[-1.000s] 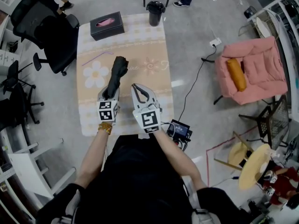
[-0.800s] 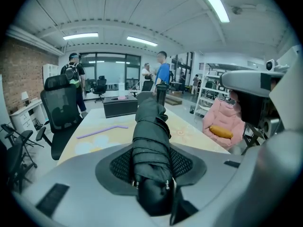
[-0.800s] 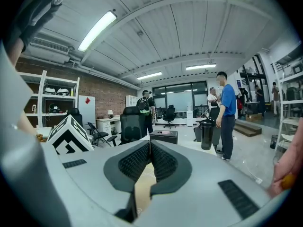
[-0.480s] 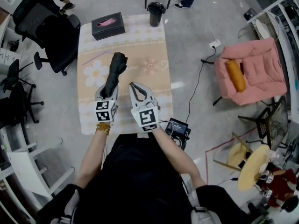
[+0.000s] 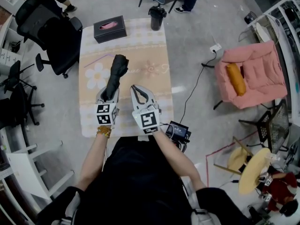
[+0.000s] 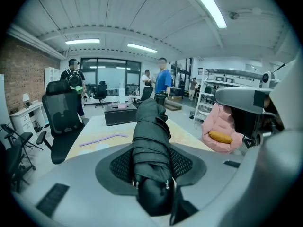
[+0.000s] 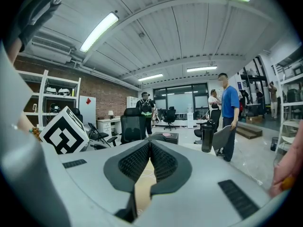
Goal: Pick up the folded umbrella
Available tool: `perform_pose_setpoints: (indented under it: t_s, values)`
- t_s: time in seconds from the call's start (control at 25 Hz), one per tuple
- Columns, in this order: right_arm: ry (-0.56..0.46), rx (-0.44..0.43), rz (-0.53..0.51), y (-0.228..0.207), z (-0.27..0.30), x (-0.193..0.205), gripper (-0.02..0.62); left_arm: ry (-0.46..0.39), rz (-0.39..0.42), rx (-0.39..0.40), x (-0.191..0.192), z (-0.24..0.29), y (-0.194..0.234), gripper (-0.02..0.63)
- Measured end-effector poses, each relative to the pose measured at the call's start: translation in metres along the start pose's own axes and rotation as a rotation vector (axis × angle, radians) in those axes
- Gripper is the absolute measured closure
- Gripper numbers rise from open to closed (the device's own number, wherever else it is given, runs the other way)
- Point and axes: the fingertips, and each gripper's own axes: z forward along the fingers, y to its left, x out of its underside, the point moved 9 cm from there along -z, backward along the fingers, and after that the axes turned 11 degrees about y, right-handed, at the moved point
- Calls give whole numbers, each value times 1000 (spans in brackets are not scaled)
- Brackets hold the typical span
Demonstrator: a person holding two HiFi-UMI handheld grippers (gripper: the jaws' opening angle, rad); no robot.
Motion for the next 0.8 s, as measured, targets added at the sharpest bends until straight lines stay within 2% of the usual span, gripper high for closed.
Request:
perform_pose_setpoints:
  t_s: [0.8]
  values:
    - [-14,-16,-21,10,-4,-8,578,-72,-6,-10,-18,-26,0,425]
